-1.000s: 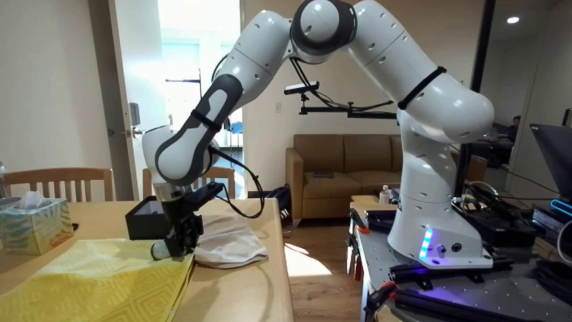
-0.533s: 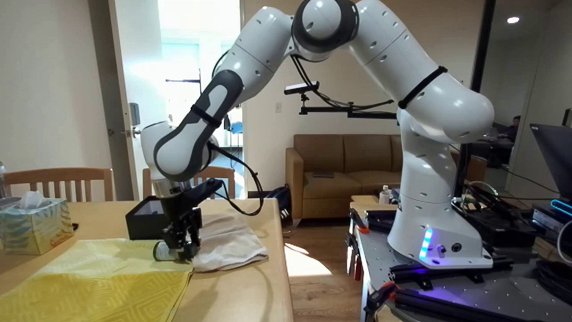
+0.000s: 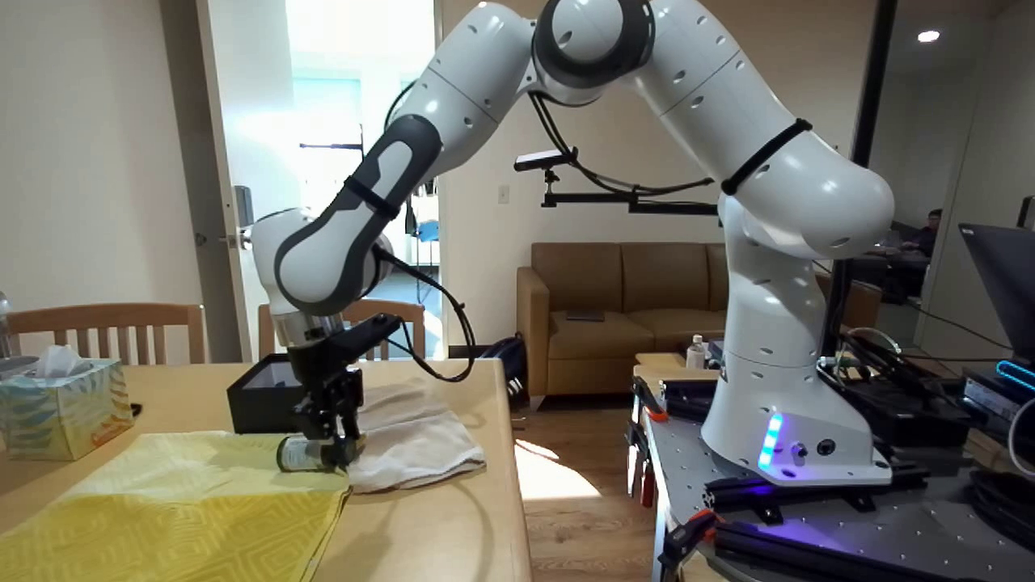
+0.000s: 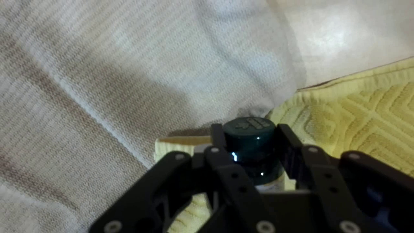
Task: Pick the bottle and stand it upright
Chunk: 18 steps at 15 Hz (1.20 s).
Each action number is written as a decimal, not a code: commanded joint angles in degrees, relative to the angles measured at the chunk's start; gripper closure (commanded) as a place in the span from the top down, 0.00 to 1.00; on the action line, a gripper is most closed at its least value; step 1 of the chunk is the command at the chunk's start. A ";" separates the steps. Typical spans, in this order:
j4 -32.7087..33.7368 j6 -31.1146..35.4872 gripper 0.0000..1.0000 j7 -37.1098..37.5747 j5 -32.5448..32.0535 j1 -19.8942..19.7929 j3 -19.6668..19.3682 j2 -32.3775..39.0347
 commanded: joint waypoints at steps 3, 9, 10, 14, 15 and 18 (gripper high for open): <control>-1.31 -2.29 0.17 -1.14 0.36 -0.65 0.62 -3.02; -1.04 -3.87 0.17 -5.48 2.34 -2.26 3.10 -4.46; -0.29 -4.67 0.17 -5.82 2.56 -2.19 3.45 -4.66; 3.07 -11.63 0.17 -8.27 4.23 -2.55 5.11 -5.95; 4.68 -15.87 0.17 -8.62 4.49 -2.51 5.23 -5.84; 8.94 -29.85 0.17 -9.98 5.02 -2.55 5.35 -5.04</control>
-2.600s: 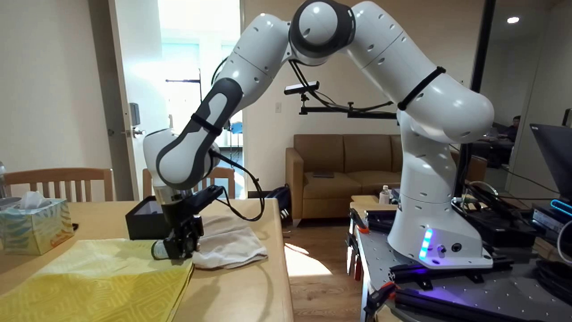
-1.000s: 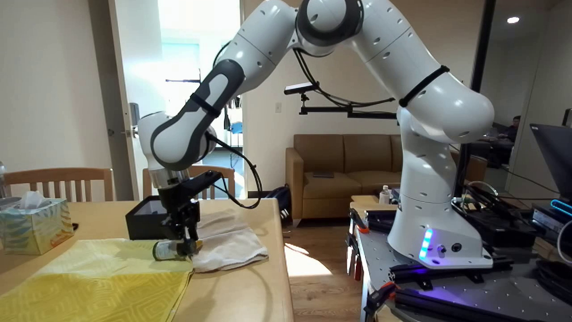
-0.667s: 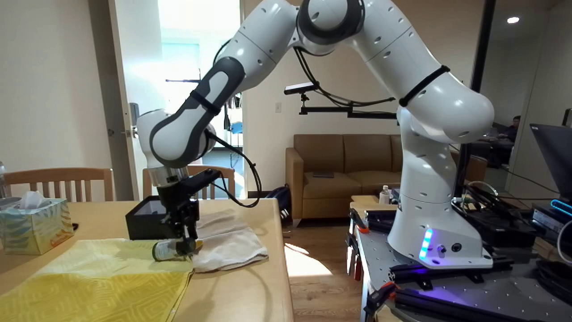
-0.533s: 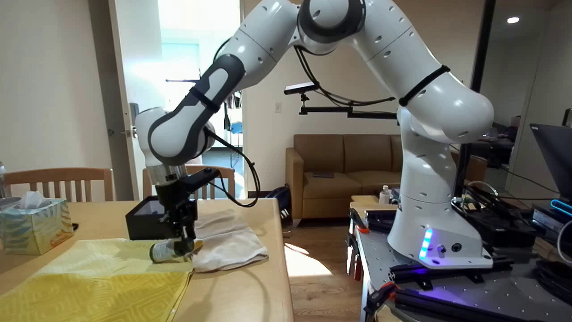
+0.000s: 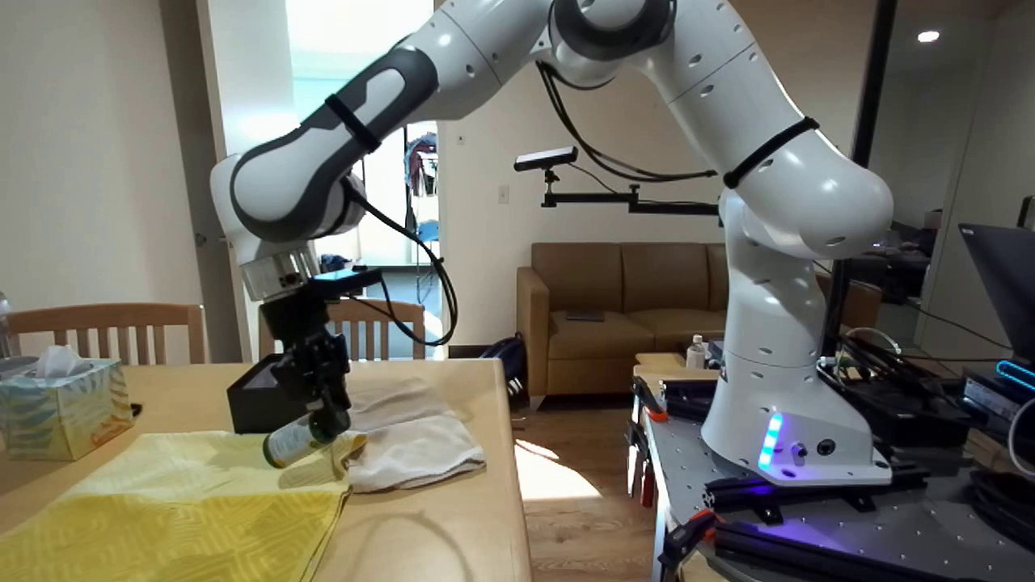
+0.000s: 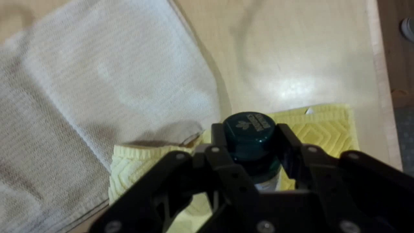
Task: Pick the bottle and stand it upright
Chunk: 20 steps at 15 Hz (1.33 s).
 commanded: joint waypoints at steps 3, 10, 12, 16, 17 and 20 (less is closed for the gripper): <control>7.86 -23.46 0.17 -3.70 2.07 -1.43 0.63 2.40; 19.91 -45.46 0.17 -2.36 3.24 -1.08 0.44 13.23; 23.64 -50.22 0.17 -1.92 4.27 -0.90 0.59 17.23; 32.57 -59.29 0.17 -0.95 7.51 -0.69 1.05 25.37; 34.77 -61.16 0.17 -0.96 8.38 -0.71 1.23 27.12; 40.71 -64.45 0.17 3.26 11.36 0.18 0.59 31.93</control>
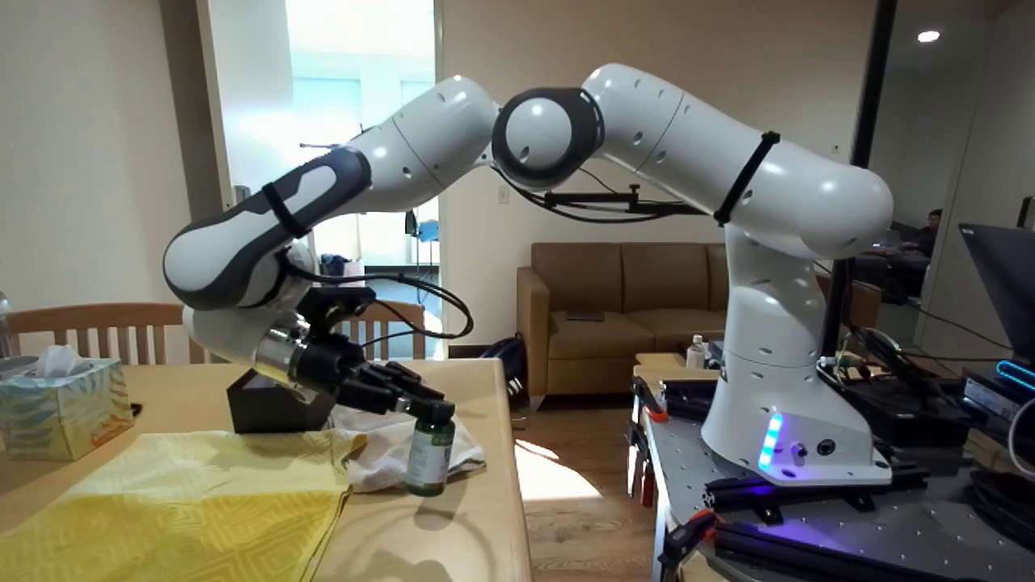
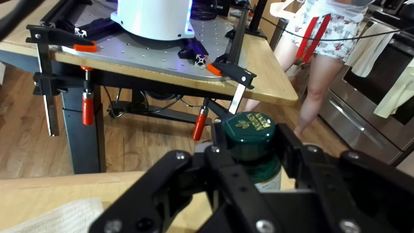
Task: Pick the bottle and stand it upright
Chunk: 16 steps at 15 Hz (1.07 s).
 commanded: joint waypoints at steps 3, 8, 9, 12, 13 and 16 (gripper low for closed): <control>12.20 -4.56 0.17 11.02 3.40 2.30 -1.32 7.77; 17.15 -4.53 0.17 17.86 1.80 4.54 -3.21 10.02; 18.08 -4.98 0.17 18.80 2.00 4.58 -3.32 10.64; 20.32 -6.00 0.17 20.93 2.26 4.54 -3.46 12.41; 20.97 -6.36 0.17 20.88 2.41 4.31 -3.30 13.04; 23.07 -8.88 0.17 20.44 2.64 3.79 -3.08 15.18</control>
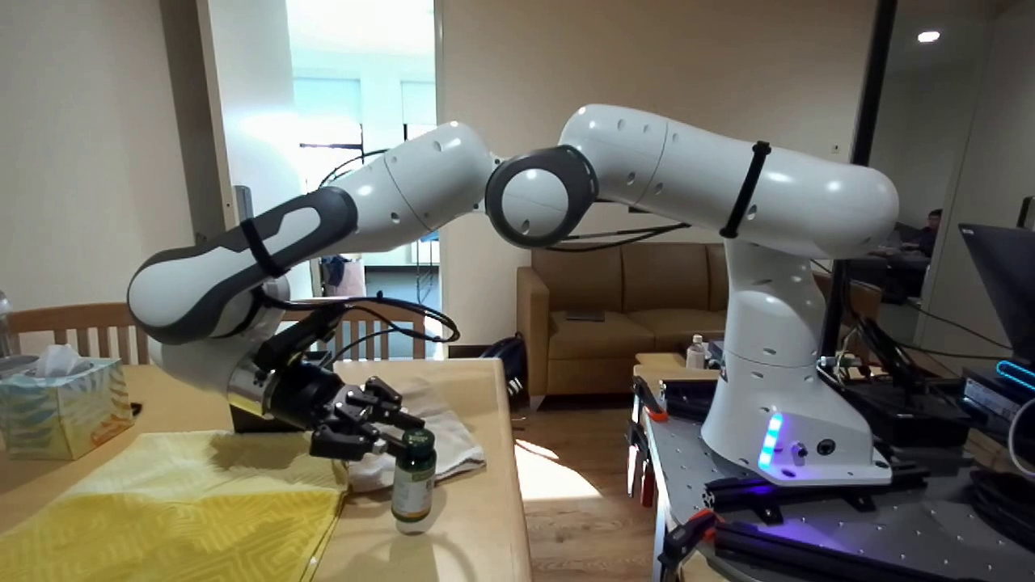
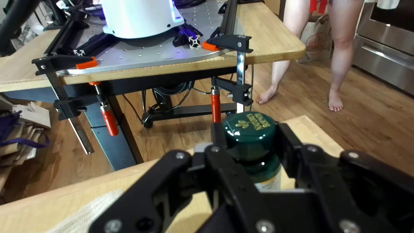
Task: Pick the bottle and stand it upright
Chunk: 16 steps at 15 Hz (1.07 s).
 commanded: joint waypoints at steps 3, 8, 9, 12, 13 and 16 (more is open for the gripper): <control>8.74 -7.06 0.17 1.77 1.06 -1.20 0.53 6.08; 10.45 -6.23 0.17 1.35 0.81 -1.42 0.69 7.58; 10.92 -5.99 0.17 1.44 0.81 -1.36 0.72 8.07; 12.17 -5.53 0.17 1.77 0.86 -1.51 0.71 9.65; 12.61 -5.49 0.17 1.41 0.72 -1.65 0.73 10.09; 14.13 -5.17 0.17 1.49 0.86 -1.86 0.91 11.63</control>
